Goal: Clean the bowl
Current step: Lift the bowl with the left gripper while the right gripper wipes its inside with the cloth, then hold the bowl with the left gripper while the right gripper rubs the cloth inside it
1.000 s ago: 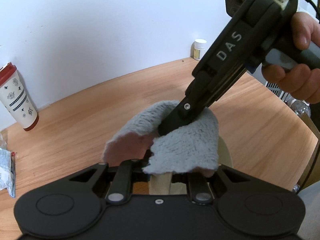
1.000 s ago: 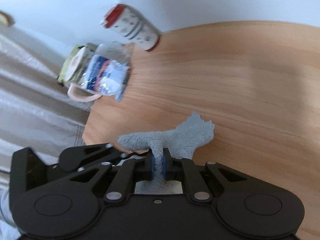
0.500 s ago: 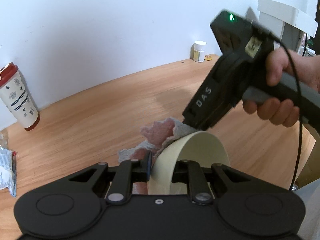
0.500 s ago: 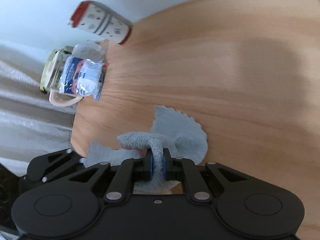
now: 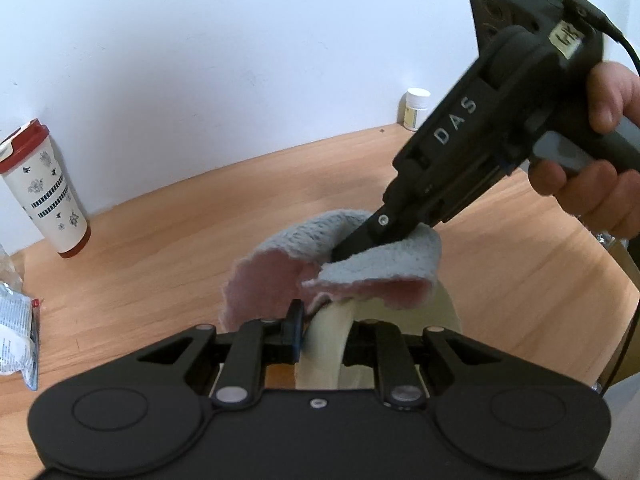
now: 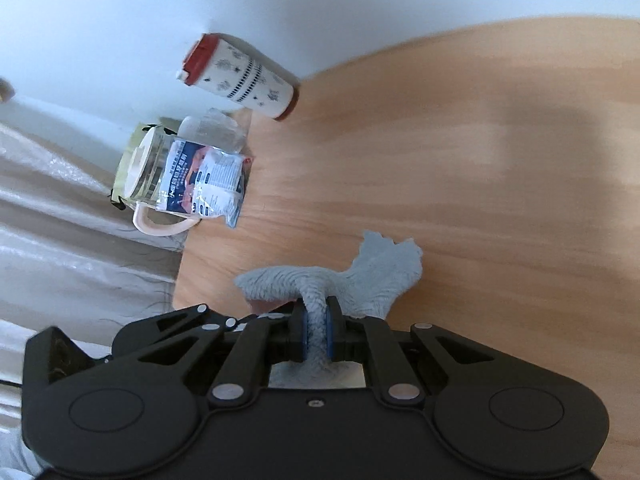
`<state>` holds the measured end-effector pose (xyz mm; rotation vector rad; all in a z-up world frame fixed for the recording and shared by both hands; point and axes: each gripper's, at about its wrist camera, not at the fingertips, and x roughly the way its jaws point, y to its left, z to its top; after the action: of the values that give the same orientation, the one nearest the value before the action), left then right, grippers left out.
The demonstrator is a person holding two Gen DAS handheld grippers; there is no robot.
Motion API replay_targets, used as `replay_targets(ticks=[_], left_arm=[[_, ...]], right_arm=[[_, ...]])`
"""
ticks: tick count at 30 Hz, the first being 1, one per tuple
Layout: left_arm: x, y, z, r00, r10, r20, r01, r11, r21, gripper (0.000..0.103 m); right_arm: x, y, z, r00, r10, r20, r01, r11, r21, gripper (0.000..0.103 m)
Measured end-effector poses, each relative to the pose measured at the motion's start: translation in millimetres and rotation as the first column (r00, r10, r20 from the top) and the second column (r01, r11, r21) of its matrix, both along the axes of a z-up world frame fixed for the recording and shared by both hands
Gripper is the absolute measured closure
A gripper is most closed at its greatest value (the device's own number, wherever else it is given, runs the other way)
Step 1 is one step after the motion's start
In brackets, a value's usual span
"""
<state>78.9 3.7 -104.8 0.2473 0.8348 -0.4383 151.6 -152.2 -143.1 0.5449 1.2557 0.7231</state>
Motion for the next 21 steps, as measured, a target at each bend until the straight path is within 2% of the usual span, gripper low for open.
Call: replay_targets(ticks=[14,19,21], left_arm=[[-0.5,4.9,4.2,1.000,0.000,0.009,0.000,1.000,-0.012,0.086],[-4.8,6.9,8.2,1.000,0.030,0.005,-0.030,0.999,-0.027,0.086],[-6.7,7.1,11.8,0.999,0.042,0.009,-0.041,0.998,-0.039,0.087]], right_arm=[[-3.4,-17.1,-48.7,0.986,-0.087,-0.141,0.079,0.995,-0.062,0.092],[-2.3,-9.6,-47.3,0.990,-0.051,-0.134,0.038,0.994,-0.099,0.092],[-0.6,-11.4,-44.3,0.988,-0.055,-0.141,0.043,0.995,-0.088,0.092]])
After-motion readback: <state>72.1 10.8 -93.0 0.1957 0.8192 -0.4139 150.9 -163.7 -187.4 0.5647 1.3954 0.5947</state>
